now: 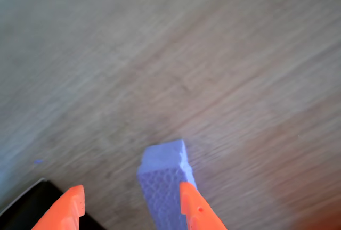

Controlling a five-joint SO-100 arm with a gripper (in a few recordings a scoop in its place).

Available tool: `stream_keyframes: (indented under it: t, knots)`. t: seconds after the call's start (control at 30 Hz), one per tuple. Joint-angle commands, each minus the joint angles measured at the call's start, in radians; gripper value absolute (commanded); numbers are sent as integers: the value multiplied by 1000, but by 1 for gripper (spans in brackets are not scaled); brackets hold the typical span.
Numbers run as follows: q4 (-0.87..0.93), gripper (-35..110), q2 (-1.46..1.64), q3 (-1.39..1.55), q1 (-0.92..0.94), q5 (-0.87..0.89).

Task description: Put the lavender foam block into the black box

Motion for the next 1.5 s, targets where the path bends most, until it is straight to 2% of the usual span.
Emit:
stream_keyframes:
  t: [0.0, 0.4, 0.93, 1.1, 1.47]
  knots:
    - [-14, 23, -8, -25, -8, 52]
    - [23, 23, 37, -5, -66, 163]
    - [163, 22, 207, 43, -163, 314]
    - [235, 22, 255, 43, -166, 322]
    - [221, 22, 305, 77, -163, 324]
